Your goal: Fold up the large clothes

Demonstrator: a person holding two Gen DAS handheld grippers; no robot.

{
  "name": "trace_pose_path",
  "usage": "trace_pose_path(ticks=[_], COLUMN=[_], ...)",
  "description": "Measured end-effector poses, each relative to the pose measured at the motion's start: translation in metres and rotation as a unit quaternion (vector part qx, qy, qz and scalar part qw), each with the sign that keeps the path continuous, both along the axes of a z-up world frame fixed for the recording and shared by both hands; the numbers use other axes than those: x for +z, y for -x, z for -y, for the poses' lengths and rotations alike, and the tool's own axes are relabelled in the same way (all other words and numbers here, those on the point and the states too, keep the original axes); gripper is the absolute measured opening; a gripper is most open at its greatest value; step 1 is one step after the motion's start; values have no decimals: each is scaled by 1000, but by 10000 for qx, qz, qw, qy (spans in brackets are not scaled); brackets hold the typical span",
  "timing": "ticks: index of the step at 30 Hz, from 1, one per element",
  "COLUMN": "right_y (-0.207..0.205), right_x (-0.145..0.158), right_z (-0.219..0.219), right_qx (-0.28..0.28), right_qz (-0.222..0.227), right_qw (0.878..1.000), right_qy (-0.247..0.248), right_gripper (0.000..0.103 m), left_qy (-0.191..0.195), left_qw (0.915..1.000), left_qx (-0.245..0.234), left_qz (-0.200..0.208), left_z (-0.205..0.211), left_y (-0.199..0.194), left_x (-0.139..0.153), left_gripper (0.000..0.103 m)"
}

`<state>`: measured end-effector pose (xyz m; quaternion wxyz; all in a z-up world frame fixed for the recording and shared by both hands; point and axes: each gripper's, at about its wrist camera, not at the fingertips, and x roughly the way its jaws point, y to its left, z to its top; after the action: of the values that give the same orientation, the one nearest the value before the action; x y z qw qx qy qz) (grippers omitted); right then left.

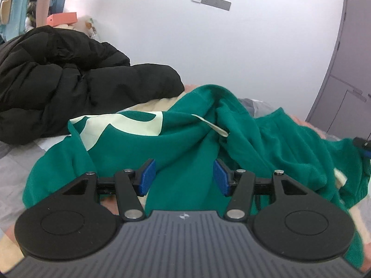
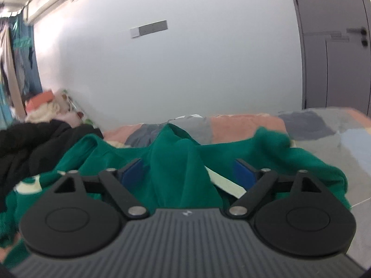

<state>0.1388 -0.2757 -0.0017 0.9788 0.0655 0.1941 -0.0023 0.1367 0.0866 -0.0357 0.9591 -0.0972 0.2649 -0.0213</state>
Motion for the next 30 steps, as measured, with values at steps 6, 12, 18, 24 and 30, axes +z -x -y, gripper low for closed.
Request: trace_pose_path(ticks=[6,12,18,24,30], right_y=[6,-28,-56,-107,-203], right_x=[-10,-69,-103,-89,-21], right_z=[-38,-81,-110,-123,-135], right_qx=[882,1636,1442,1085,615], right_qz=[-359,-1544,-1659,-1466,-887], right_qw=[9952,9731,9707,9729,9816], right_qy=[206,489,970,1422,1577], right_gripper=[87,87,73,21,18], left_qy=[210,192,301,524,681], left_qw=[9995,9989,9987,9980,9967], left_qx=[-67,-161,-226,-205,-196], left_qz=[-246,-404,-354,-294,-400], left_z=[-5,-1,0,-5,-10], left_y=[-15,-22,-23,-24,-43], left_x=[-16,-28,-26,-25,-41], left_gripper=[60,60,60,60,60])
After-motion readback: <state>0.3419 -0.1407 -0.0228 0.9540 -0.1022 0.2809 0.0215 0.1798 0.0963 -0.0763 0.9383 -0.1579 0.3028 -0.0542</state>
